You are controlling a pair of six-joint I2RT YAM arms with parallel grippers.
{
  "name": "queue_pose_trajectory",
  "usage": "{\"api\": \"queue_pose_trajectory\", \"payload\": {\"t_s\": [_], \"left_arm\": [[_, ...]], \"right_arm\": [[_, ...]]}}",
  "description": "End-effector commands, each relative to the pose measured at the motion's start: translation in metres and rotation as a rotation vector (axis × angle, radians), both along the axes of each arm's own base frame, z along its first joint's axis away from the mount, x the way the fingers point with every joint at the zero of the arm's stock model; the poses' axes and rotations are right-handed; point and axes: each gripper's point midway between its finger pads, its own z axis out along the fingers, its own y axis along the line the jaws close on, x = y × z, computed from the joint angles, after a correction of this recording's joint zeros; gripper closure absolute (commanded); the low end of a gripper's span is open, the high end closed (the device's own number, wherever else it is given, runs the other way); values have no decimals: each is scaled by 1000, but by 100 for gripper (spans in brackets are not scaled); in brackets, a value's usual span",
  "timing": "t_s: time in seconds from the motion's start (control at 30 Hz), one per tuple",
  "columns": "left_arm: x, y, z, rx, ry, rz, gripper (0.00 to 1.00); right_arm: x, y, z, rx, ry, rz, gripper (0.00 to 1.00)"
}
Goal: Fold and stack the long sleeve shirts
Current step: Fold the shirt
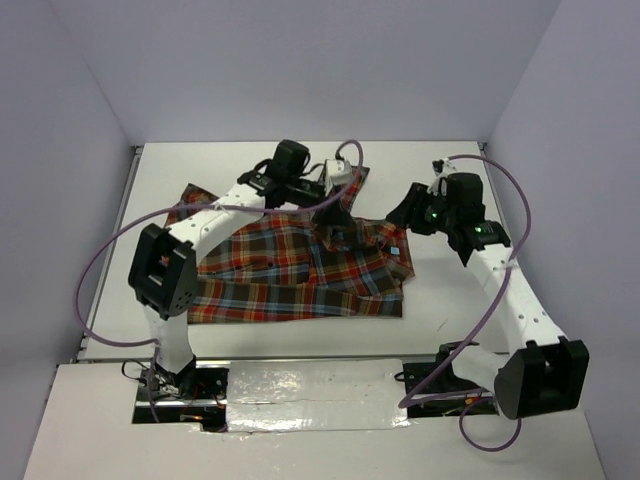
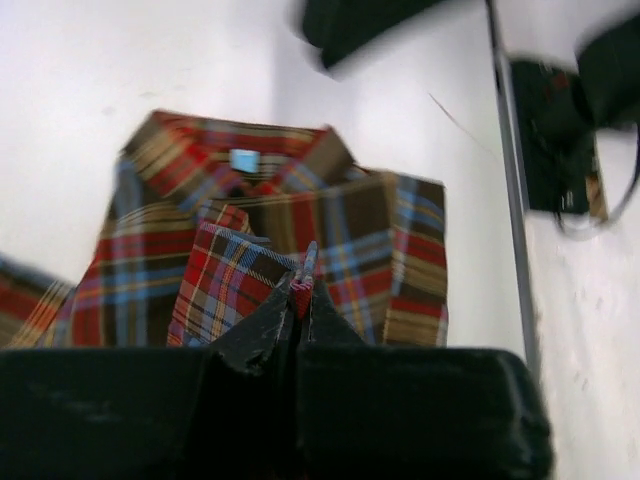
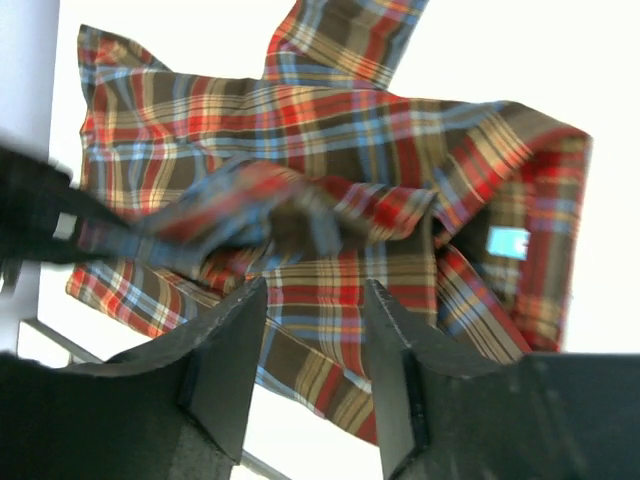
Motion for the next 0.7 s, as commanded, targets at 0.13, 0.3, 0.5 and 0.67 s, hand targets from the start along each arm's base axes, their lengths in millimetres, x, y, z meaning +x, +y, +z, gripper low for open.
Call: {"api": "queue_pose_trajectory", "payload": {"t_s": [0.13, 0.3, 0.5, 0.67], "left_arm": [[-79, 2, -8, 4, -319, -282, 100], [-89, -1, 3, -75, -465, -268, 100], [-101, 6, -18, -56, -617, -329, 100], [-108, 8, -30, -60, -646, -354, 100]], "right_arm": [[-39, -11, -8, 46, 56, -24, 41], [-55, 13, -30, 179, 152, 11, 35], [-51, 55, -37, 223, 217, 48, 30], [-40, 76, -74, 224, 320, 87, 27]]}}
